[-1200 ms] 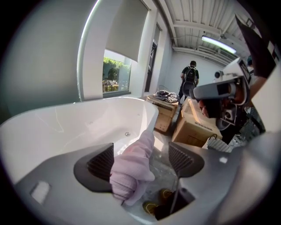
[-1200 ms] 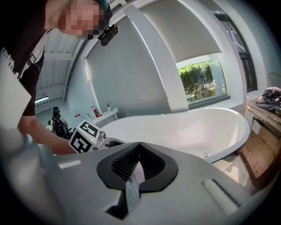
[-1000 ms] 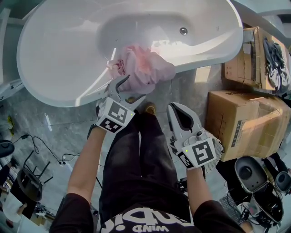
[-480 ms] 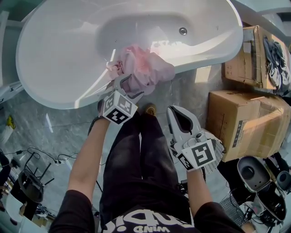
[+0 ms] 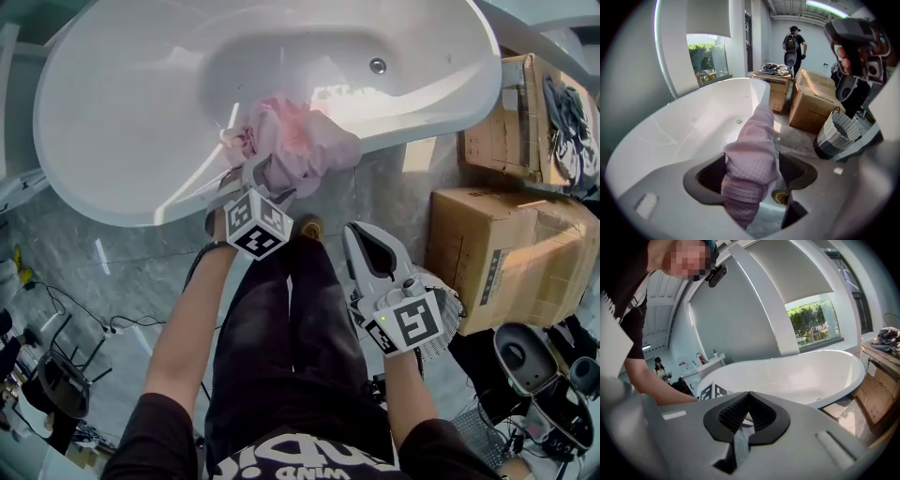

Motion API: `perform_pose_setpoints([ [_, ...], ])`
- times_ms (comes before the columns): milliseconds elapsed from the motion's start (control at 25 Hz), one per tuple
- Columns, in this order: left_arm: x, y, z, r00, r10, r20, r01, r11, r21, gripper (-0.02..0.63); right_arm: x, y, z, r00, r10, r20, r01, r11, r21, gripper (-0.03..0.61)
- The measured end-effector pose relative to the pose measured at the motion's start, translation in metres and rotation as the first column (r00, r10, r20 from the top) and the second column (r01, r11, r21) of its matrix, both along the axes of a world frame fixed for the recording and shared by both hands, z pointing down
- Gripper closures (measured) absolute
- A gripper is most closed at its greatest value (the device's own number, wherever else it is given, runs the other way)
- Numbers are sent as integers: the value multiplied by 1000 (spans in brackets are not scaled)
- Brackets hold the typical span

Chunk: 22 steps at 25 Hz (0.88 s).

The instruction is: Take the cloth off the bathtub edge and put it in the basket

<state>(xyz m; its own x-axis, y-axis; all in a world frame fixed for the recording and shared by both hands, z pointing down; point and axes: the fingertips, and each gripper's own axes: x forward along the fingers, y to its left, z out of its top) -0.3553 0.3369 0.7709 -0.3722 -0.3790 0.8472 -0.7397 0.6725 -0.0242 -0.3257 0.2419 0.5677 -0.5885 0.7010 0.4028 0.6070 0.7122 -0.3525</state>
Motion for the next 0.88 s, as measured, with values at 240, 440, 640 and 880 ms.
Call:
perform_pose_setpoints([
  [240, -2, 1, 3, 1000, -5, -21, 4, 999, -32, 272, 2, -7, 3, 1000, 12, -3, -12, 1000, -2, 569],
  [440, -3, 4, 8, 999, -21, -40, 18, 997, -74, 288, 2, -12, 4, 1000, 24, -7, -24, 1000, -2, 569],
  [640, -4, 5, 10, 999, -29, -37, 25, 995, -96, 296, 4, -19, 6, 999, 36, -11, -36, 999, 4, 569],
  [880, -4, 6, 10, 999, -19, -46, 14, 995, -94, 324, 5, -21, 7, 999, 49, -19, -49, 999, 3, 569],
])
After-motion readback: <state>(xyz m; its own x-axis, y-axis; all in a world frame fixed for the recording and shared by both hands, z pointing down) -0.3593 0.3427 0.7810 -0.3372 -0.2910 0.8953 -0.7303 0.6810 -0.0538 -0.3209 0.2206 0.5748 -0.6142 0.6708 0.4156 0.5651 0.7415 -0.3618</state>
